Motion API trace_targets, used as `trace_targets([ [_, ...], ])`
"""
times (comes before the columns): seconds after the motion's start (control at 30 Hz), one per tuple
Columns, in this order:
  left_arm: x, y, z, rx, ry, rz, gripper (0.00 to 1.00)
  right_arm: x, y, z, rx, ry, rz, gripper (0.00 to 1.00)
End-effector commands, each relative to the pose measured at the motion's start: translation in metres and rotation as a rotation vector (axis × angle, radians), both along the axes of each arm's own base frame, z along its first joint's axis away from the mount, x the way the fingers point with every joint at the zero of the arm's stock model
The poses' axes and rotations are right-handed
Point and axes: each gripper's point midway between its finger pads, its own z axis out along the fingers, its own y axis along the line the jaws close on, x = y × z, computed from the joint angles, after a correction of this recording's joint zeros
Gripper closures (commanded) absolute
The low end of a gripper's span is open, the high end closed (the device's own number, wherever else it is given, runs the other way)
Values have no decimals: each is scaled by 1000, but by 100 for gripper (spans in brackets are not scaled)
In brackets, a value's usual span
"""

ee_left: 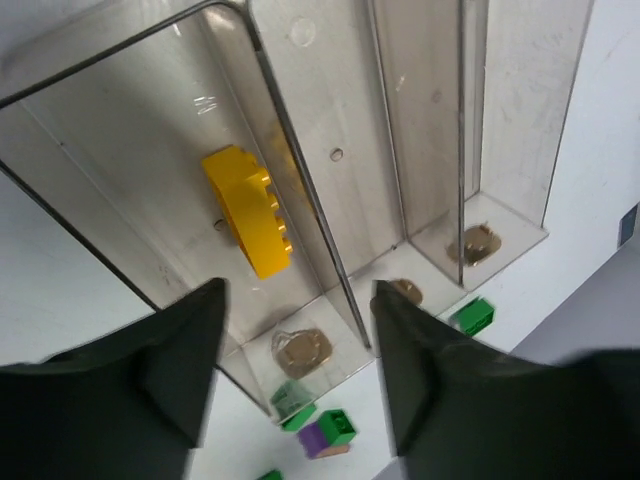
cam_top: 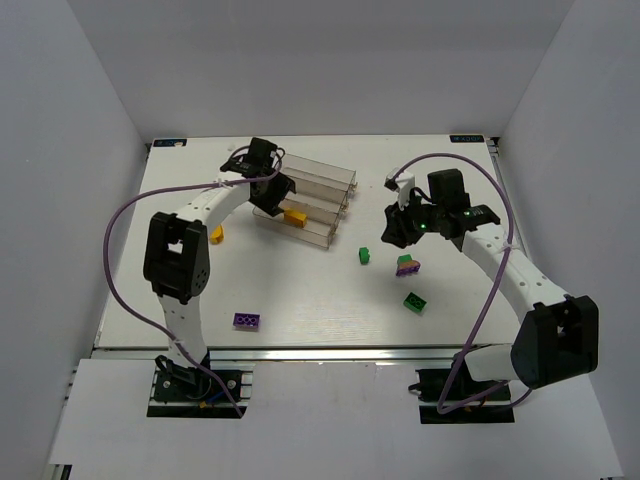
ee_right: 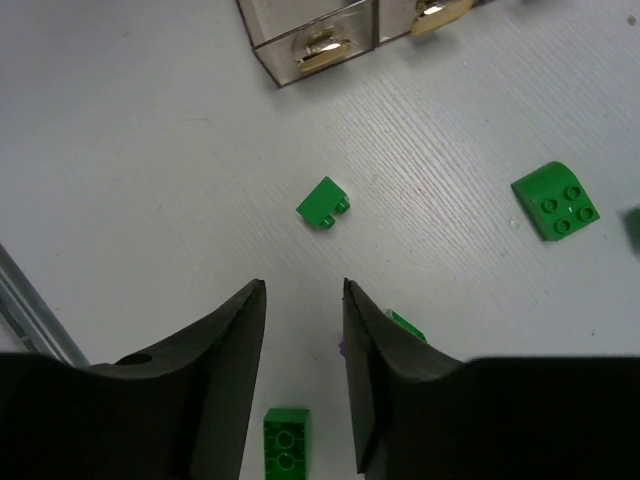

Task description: Sort the legos into containers by color

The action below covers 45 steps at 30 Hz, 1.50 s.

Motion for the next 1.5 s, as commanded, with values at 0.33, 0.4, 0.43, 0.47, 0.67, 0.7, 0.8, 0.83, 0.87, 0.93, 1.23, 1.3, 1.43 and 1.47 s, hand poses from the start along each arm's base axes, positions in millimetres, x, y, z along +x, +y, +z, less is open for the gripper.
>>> trace_targets([
  [0.33,-50,89,62,361,-142,-250,86,-17,24,18,61,-42,249,32],
  [0.4,-65,108,61,402,-135,-241,72,-12,24,18,55,-54,246,30],
  [0.43,-78,118,45,423,-85,-238,62,-10,24,18,51,-55,243,30],
  [0.47,-83,132,41,439,-68,-219,47,-9,27,20,52,-56,250,30],
  [0.67,-97,184,8,555,53,-222,19,-7,30,11,39,-11,233,30],
  [0.7,-95,191,-1,565,78,-242,17,-6,29,11,38,-8,225,30],
  [0.8,-79,195,-6,589,65,-300,13,-7,29,9,32,1,215,30],
  [0.83,-74,199,-17,592,91,-317,12,-7,29,9,32,1,213,30],
  [0.87,-69,198,-21,598,96,-336,11,-8,28,8,28,4,209,30],
  [0.93,-58,201,-32,629,122,-386,10,-9,27,8,27,2,204,30],
  [1.23,-37,207,-64,653,183,-456,15,-11,20,5,4,-8,183,30],
  [1.3,-35,205,-67,645,185,-456,22,-11,18,5,-2,-15,183,30],
  [1.43,-33,202,-61,629,159,-439,67,-11,17,4,-7,-14,180,30],
  [1.47,-32,201,-58,626,148,-436,73,-11,18,4,-7,-14,181,30],
])
